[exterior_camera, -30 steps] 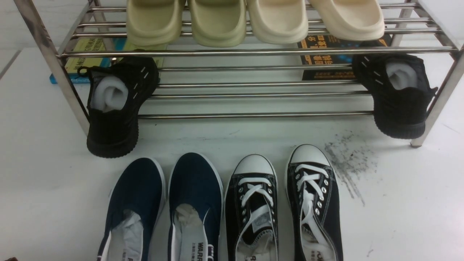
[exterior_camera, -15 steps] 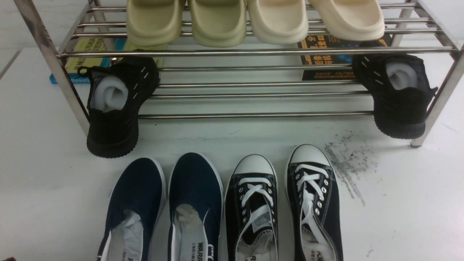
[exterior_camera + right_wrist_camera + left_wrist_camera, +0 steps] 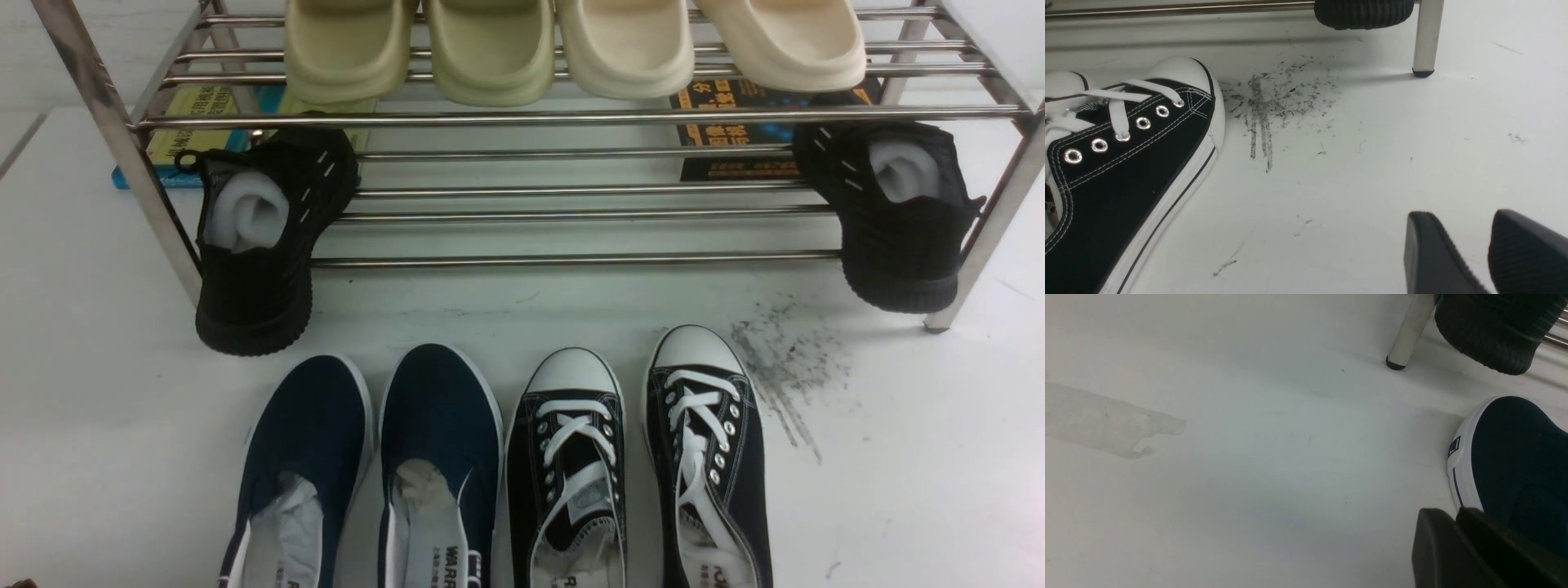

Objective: Take the shoes off the shelf with your hand on the white table.

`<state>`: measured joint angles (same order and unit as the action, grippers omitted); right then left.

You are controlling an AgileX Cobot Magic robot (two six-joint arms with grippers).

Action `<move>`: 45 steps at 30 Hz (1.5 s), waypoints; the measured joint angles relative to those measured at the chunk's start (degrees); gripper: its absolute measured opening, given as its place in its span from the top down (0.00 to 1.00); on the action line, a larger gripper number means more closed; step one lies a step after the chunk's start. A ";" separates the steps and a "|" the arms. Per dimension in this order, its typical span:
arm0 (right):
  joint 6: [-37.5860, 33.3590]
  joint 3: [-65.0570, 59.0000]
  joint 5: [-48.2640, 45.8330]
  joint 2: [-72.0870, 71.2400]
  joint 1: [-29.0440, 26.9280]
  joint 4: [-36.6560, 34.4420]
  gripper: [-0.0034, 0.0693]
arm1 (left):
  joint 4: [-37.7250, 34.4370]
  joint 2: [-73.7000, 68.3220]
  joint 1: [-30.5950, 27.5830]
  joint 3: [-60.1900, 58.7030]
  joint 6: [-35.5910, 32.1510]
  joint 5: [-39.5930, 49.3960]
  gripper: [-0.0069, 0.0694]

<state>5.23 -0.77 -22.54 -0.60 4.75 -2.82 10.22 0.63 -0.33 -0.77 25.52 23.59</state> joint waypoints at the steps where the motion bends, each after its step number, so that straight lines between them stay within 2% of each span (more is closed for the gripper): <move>1: 0.00 0.00 0.00 0.00 0.00 0.00 0.63 | 0.00 0.00 0.00 0.00 0.00 0.00 0.79; 45: 0.00 0.00 0.00 0.00 0.00 0.00 0.63 | 0.05 0.00 0.00 0.00 0.00 0.00 0.77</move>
<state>5.23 -0.77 -22.54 -0.60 4.75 -2.82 10.27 0.63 -0.33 -0.77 25.52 23.59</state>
